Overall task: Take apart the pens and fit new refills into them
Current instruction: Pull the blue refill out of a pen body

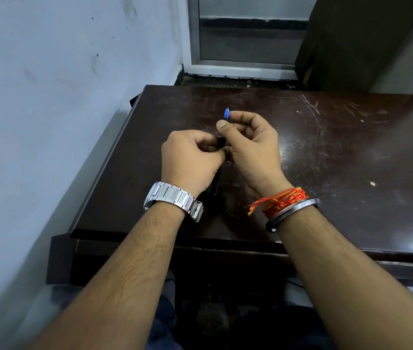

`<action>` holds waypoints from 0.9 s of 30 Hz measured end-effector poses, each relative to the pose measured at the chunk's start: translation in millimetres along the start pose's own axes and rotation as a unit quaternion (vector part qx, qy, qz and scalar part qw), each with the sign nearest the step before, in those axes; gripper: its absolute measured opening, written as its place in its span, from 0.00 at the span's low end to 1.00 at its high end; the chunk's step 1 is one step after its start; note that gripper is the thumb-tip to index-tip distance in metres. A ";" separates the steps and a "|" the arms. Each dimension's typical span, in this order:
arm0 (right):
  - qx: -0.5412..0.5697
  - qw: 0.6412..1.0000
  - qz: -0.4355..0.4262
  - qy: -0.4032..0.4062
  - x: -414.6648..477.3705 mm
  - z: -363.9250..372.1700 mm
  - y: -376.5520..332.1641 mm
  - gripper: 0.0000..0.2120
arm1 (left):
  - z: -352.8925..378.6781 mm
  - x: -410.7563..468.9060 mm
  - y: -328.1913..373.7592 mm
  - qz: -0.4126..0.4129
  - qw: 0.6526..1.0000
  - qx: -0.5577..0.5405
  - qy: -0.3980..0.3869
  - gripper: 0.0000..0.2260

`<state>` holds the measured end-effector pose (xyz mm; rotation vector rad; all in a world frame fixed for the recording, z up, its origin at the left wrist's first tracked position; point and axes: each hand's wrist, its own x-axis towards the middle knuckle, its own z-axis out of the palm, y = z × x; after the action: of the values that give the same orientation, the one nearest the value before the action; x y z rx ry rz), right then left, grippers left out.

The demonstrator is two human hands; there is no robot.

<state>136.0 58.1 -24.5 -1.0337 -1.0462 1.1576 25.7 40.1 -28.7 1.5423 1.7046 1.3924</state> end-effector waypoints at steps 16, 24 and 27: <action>0.006 1.000 0.018 0.003 -0.2 0.5 -3.9 0.06 | 0.1 0.0 -0.7 0.001 1.000 0.004 0.008 0.08; -0.015 1.000 0.006 0.002 -2.2 1.7 -3.2 0.04 | -0.8 -0.1 0.9 0.007 1.000 0.005 0.012 0.06; 0.009 1.000 0.020 0.002 -1.6 2.7 -4.7 0.07 | -0.3 0.1 0.3 0.000 1.000 0.009 0.007 0.08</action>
<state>134.1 56.2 -19.5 -1.0467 -1.0133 1.1953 25.5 40.1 -28.3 1.5461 1.7301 1.3956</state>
